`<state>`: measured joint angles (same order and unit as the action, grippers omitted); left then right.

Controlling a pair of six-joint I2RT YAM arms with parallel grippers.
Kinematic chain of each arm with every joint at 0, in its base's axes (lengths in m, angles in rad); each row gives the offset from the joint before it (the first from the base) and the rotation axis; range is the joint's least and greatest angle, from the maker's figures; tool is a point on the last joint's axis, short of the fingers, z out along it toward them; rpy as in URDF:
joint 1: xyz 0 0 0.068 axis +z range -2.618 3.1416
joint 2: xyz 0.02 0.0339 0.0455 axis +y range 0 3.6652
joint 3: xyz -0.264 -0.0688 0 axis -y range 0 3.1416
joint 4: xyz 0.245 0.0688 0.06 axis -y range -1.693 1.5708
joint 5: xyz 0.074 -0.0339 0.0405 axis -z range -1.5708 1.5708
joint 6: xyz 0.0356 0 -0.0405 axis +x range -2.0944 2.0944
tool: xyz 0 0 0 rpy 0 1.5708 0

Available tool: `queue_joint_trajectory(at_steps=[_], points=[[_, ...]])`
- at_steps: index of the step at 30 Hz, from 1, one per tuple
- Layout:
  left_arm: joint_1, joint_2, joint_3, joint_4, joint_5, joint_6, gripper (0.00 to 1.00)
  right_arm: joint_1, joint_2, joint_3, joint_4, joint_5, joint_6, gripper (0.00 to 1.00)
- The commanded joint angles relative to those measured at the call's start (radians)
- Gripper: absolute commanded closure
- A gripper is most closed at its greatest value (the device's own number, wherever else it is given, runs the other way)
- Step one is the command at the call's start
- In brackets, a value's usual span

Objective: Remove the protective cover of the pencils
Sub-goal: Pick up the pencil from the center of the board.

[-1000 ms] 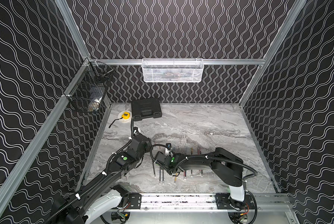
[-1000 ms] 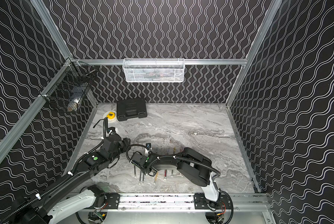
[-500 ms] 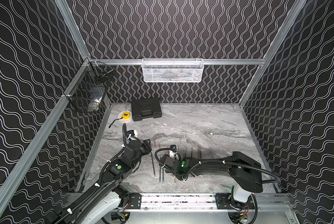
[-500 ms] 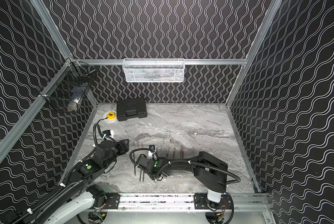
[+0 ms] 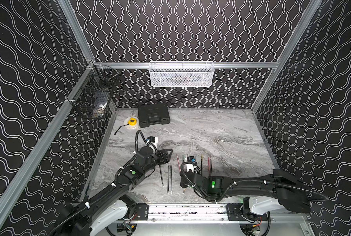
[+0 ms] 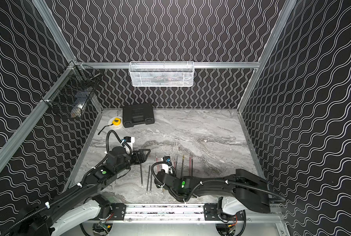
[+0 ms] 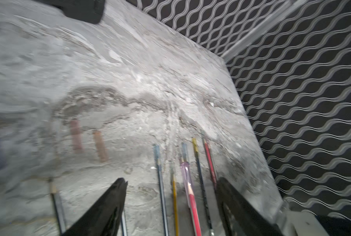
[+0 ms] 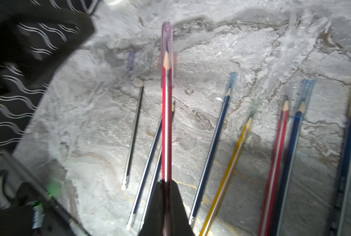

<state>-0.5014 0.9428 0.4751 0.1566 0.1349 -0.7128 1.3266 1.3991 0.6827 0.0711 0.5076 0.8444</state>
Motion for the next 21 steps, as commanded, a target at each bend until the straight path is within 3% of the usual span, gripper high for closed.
queue_joint_trajectory(at_steps=[1,6,16,21], points=[[0.001,0.017,0.02,0.118,0.111,-0.02,0.26,0.008,-0.038,-0.038,0.169,0.019,-0.048,1.0],[0.0,0.03,0.017,0.107,0.121,-0.03,0.25,0.029,-0.05,-0.042,0.212,0.012,-0.098,1.0],[0.001,0.007,0.021,0.064,0.152,-0.041,0.35,0.037,-0.023,0.013,0.196,0.021,-0.117,1.0],[0.001,0.024,0.035,0.054,0.157,-0.032,0.48,0.035,-0.003,0.042,0.182,0.025,-0.113,1.0]])
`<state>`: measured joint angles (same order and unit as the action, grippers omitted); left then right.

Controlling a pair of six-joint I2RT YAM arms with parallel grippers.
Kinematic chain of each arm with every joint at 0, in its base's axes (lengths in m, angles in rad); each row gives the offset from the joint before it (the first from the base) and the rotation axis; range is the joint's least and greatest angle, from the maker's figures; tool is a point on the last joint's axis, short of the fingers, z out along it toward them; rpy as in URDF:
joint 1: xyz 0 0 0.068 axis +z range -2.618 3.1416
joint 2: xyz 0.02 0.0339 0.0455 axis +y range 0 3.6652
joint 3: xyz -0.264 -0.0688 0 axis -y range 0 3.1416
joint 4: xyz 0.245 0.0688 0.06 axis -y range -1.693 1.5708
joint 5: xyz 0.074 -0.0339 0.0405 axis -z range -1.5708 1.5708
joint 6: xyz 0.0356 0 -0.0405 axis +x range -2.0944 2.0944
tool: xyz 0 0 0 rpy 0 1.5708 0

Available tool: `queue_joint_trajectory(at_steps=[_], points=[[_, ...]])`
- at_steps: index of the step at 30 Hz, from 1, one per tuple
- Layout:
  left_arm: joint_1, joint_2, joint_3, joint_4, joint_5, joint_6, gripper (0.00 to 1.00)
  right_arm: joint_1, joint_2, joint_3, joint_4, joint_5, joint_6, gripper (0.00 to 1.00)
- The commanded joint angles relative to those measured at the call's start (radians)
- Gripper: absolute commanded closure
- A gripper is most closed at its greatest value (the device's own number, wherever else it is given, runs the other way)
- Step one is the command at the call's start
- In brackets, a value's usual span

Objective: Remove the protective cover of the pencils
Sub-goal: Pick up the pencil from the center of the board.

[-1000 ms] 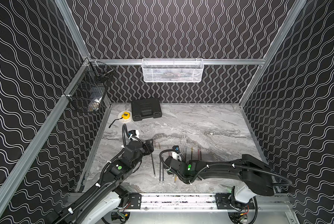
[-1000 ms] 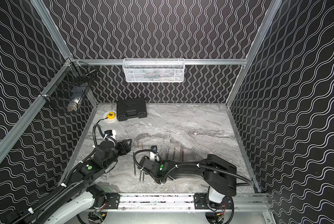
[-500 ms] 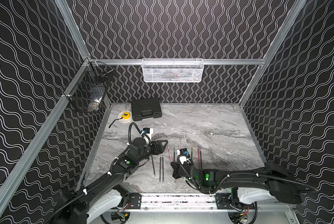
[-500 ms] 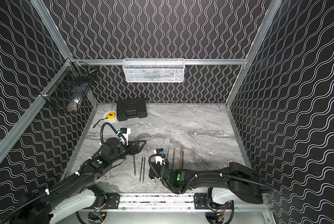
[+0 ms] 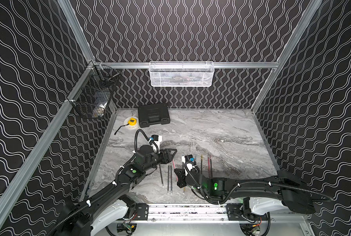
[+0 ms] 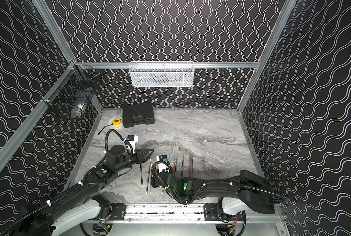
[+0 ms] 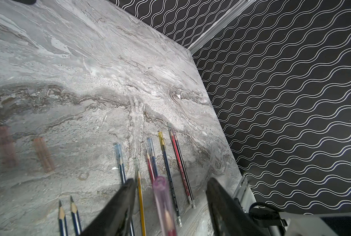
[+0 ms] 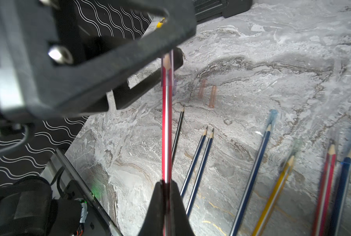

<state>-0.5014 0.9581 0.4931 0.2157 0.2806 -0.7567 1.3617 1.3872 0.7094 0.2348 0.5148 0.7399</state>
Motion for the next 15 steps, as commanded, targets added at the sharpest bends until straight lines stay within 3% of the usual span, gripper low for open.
queue_joint_trajectory(at_steps=[1,12,15], points=[[0.0,0.019,0.021,-0.005,0.019,0.015,0.51,0.0,0.012,0.02,0.016,0.016,-0.013,1.0],[-0.001,0.071,0.036,-0.004,0.028,0.005,0.84,0.0,0.03,0.03,0.021,-0.002,-0.017,1.0],[0.0,0.061,0.046,-0.04,0.001,0.012,0.85,0.0,0.039,0.041,0.01,-0.01,-0.017,1.0]])
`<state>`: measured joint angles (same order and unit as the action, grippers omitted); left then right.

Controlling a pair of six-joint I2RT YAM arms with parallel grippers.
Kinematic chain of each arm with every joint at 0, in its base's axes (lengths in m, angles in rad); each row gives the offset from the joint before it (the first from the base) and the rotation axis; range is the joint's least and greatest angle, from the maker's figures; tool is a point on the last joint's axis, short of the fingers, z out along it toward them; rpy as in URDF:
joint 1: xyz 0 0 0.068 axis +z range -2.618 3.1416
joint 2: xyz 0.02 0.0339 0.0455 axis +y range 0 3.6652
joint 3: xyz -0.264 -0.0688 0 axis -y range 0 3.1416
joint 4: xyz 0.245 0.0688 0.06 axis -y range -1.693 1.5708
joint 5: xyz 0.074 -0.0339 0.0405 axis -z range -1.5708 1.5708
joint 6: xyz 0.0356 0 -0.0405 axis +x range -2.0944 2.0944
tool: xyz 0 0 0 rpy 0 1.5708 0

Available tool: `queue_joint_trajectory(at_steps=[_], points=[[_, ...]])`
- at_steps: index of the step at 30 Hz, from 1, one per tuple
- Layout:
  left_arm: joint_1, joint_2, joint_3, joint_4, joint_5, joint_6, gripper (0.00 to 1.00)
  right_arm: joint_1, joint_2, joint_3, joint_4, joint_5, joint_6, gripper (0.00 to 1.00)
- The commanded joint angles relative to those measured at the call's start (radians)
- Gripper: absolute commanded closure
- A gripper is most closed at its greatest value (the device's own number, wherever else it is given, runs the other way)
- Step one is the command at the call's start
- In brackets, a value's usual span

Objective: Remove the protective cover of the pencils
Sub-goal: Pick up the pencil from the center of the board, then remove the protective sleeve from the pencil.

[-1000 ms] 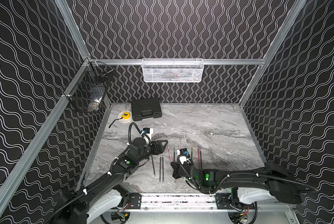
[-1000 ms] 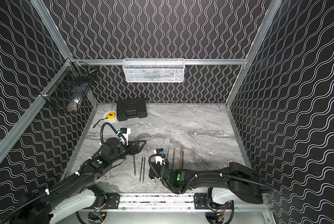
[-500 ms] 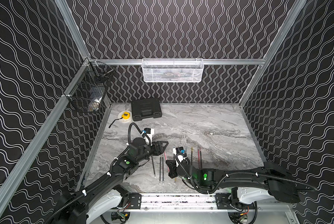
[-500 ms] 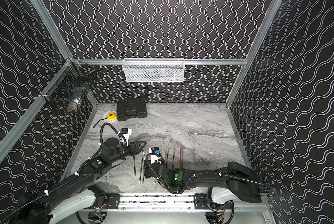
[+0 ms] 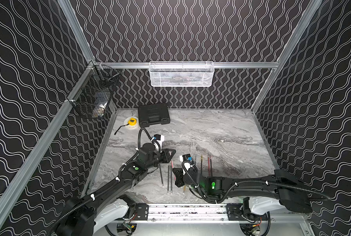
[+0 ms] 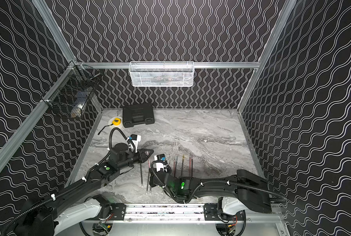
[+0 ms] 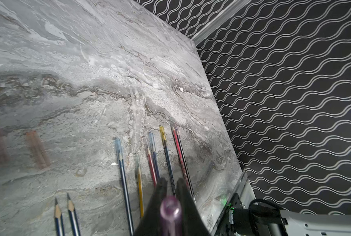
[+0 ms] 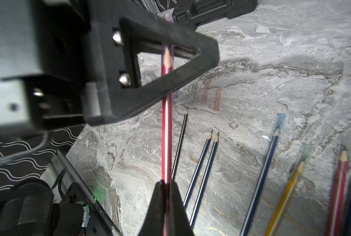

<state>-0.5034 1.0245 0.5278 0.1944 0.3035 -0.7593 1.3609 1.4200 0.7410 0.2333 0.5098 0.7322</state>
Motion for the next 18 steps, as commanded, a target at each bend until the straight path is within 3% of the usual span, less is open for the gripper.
queue_joint_trajectory(at_steps=[1,8,9,11,13,15,18], points=[[0.003,-0.012,0.01,-0.032,-0.035,0.018,0.85,0.0,0.008,0.011,0.011,-0.007,-0.009,1.0],[0.002,-0.046,0.004,-0.053,-0.062,0.014,0.89,0.0,0.006,0.014,0.015,-0.019,-0.016,1.0],[0.001,-0.05,0.003,-0.055,-0.065,0.01,0.9,0.001,0.008,0.018,0.013,-0.018,-0.02,0.95],[0.002,-0.058,0.001,-0.06,-0.075,0.002,0.91,0.0,0.016,0.028,0.006,-0.016,-0.028,0.71],[0.0,-0.063,0.007,-0.078,-0.084,0.001,0.91,-0.004,0.031,0.046,-0.008,-0.008,-0.029,0.61],[0.001,-0.07,0.009,-0.087,-0.086,0.002,0.91,-0.017,0.057,0.083,-0.047,-0.005,-0.024,0.55],[0.003,-0.075,0.008,-0.087,-0.086,0.0,0.91,-0.054,0.109,0.143,-0.11,-0.034,-0.015,0.55]])
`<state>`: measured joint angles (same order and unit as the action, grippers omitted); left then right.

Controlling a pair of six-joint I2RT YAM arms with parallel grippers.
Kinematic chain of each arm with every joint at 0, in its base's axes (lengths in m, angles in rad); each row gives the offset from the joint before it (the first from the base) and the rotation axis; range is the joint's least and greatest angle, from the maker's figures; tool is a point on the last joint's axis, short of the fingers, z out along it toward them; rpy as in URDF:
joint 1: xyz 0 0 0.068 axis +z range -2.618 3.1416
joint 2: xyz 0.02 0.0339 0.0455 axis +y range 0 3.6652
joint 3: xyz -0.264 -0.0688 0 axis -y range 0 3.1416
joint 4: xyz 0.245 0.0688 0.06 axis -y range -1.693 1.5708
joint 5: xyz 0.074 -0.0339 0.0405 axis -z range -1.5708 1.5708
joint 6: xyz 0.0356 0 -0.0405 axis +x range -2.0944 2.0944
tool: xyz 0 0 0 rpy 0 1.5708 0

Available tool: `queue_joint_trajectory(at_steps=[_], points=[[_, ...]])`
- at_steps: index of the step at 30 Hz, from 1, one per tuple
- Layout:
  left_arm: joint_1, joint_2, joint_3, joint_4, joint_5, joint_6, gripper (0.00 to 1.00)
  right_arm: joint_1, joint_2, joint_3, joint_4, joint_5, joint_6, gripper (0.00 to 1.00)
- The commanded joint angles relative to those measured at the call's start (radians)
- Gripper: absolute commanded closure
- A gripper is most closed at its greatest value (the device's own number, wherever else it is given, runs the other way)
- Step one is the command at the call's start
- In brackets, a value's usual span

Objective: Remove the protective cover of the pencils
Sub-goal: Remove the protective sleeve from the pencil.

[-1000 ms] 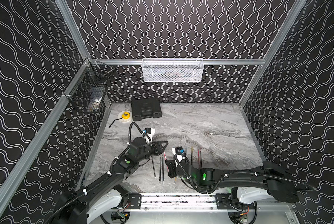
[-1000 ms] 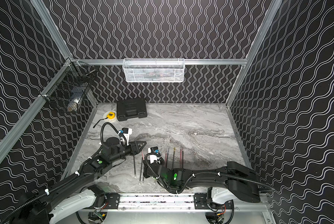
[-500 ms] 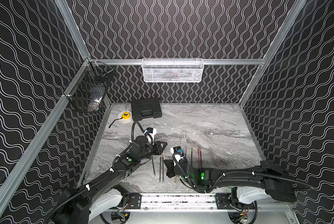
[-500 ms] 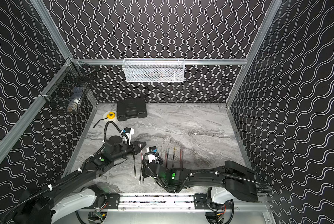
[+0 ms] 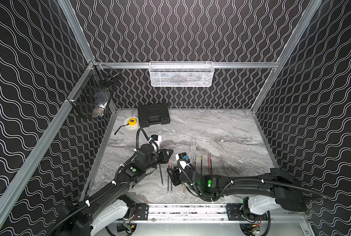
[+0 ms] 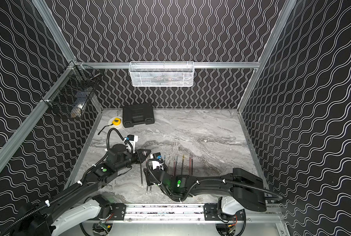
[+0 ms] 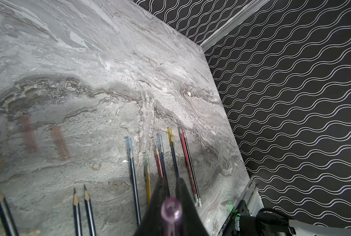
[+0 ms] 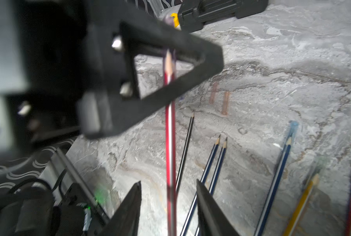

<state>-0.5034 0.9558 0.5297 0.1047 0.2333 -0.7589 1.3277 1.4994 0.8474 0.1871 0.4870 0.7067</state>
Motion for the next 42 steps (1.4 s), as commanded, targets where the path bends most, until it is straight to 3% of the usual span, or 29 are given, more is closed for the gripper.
queue_joint_trajectory(at_steps=[1,4,9,13,28,42], points=[[0.002,-0.006,0.002,0.003,-0.018,-0.003,0.91,-0.028,0.041,0.046,-0.063,-0.026,0.007,0.55],[0.002,-0.002,0.001,0.006,-0.015,-0.005,0.92,-0.033,0.062,0.061,-0.058,-0.027,-0.001,0.59],[0.0,0.01,0.002,0.01,-0.015,-0.002,0.92,-0.034,0.053,0.061,-0.048,-0.051,-0.033,0.86],[0.002,0.028,0.009,0.009,-0.027,-0.005,0.92,-0.034,0.051,0.045,-0.025,-0.065,-0.042,1.0],[0.002,0.099,0.067,-0.035,-0.106,-0.002,0.96,-0.01,0.028,-0.008,0.067,-0.12,-0.071,1.0],[0.004,0.118,0.095,-0.039,-0.224,-0.043,0.98,0.053,0.014,-0.03,0.083,-0.064,-0.069,1.0]])
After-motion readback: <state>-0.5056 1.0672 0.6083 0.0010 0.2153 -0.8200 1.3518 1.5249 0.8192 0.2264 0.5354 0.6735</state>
